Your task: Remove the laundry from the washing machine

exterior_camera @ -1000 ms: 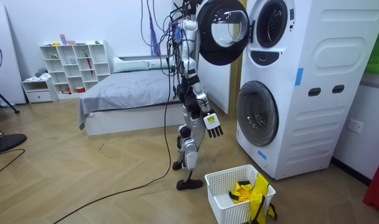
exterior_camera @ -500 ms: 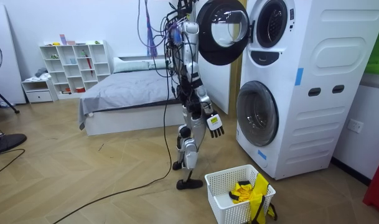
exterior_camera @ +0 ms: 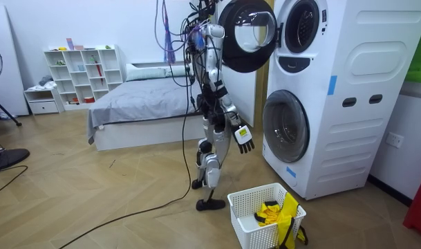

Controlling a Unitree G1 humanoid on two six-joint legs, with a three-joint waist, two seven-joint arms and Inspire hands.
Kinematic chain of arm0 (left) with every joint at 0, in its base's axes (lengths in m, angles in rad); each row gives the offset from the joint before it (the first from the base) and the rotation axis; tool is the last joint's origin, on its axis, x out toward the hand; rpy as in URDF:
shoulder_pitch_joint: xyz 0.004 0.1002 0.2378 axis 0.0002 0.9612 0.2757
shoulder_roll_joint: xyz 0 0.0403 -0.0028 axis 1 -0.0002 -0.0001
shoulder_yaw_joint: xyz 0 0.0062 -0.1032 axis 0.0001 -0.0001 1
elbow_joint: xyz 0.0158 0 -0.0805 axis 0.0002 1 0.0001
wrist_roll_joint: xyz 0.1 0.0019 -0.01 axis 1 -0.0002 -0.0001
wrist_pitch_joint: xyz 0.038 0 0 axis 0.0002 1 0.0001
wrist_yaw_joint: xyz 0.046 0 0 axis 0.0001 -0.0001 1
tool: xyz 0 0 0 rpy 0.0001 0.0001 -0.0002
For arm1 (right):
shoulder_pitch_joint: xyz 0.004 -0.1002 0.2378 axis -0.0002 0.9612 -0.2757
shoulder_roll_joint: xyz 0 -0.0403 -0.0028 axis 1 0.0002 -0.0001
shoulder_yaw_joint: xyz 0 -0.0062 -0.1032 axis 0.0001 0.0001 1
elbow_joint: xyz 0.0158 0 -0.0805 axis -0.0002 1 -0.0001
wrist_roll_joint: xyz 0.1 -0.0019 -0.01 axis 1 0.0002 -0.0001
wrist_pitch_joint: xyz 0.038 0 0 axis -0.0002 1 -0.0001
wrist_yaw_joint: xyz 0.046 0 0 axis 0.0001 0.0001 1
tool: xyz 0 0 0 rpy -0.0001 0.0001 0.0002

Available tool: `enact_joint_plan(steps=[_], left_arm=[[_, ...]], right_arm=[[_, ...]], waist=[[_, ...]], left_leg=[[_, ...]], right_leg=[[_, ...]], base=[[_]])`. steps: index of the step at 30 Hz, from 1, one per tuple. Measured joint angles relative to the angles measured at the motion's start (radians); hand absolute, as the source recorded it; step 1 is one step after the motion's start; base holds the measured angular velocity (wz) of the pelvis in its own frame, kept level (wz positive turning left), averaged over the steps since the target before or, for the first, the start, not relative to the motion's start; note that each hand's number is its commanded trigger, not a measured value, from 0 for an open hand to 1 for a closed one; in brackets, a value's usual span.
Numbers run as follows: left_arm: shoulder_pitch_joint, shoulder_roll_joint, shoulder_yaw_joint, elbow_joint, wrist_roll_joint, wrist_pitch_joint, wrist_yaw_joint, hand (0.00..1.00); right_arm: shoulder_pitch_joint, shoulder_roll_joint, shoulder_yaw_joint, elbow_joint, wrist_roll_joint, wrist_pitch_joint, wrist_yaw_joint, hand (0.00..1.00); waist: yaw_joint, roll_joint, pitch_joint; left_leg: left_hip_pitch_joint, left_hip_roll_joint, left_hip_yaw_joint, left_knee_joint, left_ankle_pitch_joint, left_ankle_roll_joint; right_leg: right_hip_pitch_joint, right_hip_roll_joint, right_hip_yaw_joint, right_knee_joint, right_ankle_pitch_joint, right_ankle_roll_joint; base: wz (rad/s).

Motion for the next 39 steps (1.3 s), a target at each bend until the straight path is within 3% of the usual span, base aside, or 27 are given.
enact_joint_plan(steps=[6,11,13,15,18,24,29,34,37,39], left_arm=[[-0.015,-0.013,-0.085,-0.356,0.161,0.0,-0.008,0.0],[-0.03,-0.051,-0.175,-0.519,0.187,0.0,-0.059,0.0],[-0.035,-0.053,-0.235,-0.553,0.187,0.0,-0.077,0.0],[-0.041,-0.062,-0.309,-0.559,0.197,-0.001,-0.121,0.0],[-0.041,-0.095,-0.358,-0.553,0.201,-0.001,-0.146,0.0],[-0.053,-0.131,-0.479,-0.507,0.205,0.002,-0.259,0.0],[-0.06,-0.133,-0.612,-0.457,0.208,0.002,-0.359,0.0],[-0.067,-0.143,-0.693,-0.431,0.286,0.003,-0.416,0.0],[-0.102,-0.143,-0.808,-0.36,0.295,0.007,-0.459,0.0],[-0.106,-0.138,-0.921,-0.309,0.297,0.014,-0.531,0.0]], right_arm=[[0.006,0.013,0.003,-0.015,0.022,0.001,0.001,0.0],[0.007,0.015,0.041,-0.015,0.069,0.001,0.013,0.0],[0.002,0.014,0.053,-0.007,0.077,0.001,0.017,0.0],[-0.016,0.014,0.085,0.02,0.088,0.0,0.019,0.0],[-0.057,0.013,0.128,0.064,0.097,-0.003,0.035,0.0],[-0.104,0.012,0.189,0.096,0.103,-0.006,0.081,0.0],[-0.144,0.013,0.201,0.131,0.09,-0.006,0.105,0.0],[-0.158,0.01,0.222,0.133,0.095,-0.006,0.114,0.0],[-0.183,0.009,0.24,0.135,0.093,-0.007,0.117,0.0],[-0.202,0.009,0.245,0.135,0.091,-0.028,0.117,0.0]], waist=[[-0.027,-0.012,0.0049],[-0.03,-0.021,0.0042],[-0.035,-0.025,0.0059],[-0.039,-0.036,0.004],[-0.064,-0.051,0.0046],[-0.088,-0.053,0.0082],[-0.144,-0.054,0.0105],[-0.169,-0.052,0.0098],[-0.185,-0.046,0.011],[-0.22,-0.041,0.0123]], left_leg=[[-0.016,-0.004,-0.019,0.009,0.0,0.0],[-0.015,-0.004,-0.022,0.009,0.0,0.0],[-0.018,-0.004,-0.025,0.01,0.0,0.0],[-0.021,-0.004,-0.026,0.013,0.0,0.0],[-0.028,-0.005,-0.034,0.018,0.001,0.001],[-0.047,-0.004,-0.039,0.035,0.0,0.006],[-0.056,-0.004,-0.034,0.035,0.002,0.008],[-0.07,-0.008,-0.037,0.048,0.002,0.009],[-0.072,-0.013,-0.037,0.049,0.004,0.013],[-0.071,-0.018,-0.032,0.04,0.006,0.016]], right_leg=[[-0.001,-0.003,-0.026,-0.002,-0.002,0.004],[0.0,-0.003,-0.025,-0.001,-0.002,0.004],[-0.002,-0.004,-0.029,-0.001,-0.002,0.004],[-0.004,-0.004,-0.033,-0.001,-0.002,0.004],[0.001,-0.005,-0.041,0.0,-0.002,0.004],[-0.001,-0.008,-0.046,0.0,-0.001,0.006],[-0.005,-0.009,-0.049,0.002,-0.001,0.006],[-0.02,-0.01,-0.05,0.003,0.0,0.006],[-0.02,-0.015,-0.047,0.003,0.0,0.006],[-0.027,-0.018,-0.035,0.002,0.0,0.007]], base=[[0.16],[0.01],[0.04],[0.06],[0.16],[0.05],[-0.01],[0.05],[0.04],[-0.11]])
